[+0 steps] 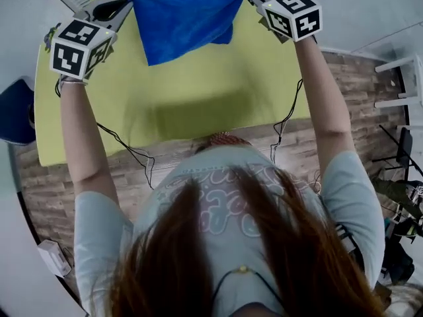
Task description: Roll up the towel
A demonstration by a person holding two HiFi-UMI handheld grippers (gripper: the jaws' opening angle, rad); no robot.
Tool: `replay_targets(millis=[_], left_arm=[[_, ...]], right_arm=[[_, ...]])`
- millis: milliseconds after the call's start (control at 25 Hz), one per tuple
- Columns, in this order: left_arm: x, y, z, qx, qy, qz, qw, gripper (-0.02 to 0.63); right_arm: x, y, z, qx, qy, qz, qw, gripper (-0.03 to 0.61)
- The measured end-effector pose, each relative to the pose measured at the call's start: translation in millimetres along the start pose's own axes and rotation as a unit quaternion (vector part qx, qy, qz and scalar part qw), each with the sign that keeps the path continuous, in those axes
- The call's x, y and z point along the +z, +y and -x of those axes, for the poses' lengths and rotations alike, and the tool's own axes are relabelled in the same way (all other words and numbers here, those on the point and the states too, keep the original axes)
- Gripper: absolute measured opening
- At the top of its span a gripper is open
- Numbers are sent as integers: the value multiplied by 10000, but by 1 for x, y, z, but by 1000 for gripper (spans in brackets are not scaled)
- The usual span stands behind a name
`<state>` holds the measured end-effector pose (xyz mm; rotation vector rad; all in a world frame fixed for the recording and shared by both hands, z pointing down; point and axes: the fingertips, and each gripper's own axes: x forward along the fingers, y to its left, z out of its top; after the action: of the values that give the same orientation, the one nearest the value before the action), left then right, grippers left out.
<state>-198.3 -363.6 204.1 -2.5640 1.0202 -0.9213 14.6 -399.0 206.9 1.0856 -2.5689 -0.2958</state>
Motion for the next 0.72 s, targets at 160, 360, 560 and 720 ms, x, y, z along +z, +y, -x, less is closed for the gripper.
replay_targets(millis=[160,360,560,720], left_arm=[[21,30,6,316,-141,-26,9994,21],[25,10,31,323,-385,-155,9986,21],[-34,-94,41,-465,-59,-60,9989,21],[-96,-185,45,-1364,404,283,9894,21]], right_arm=[[26,-21,-14,-7,-228,236,9995,21],[33,-8,2,97,-544,232,9982,23],[-39,59,47,517,-102,-227,9984,25],[-112,121,80,803,605,-555,9934,32]])
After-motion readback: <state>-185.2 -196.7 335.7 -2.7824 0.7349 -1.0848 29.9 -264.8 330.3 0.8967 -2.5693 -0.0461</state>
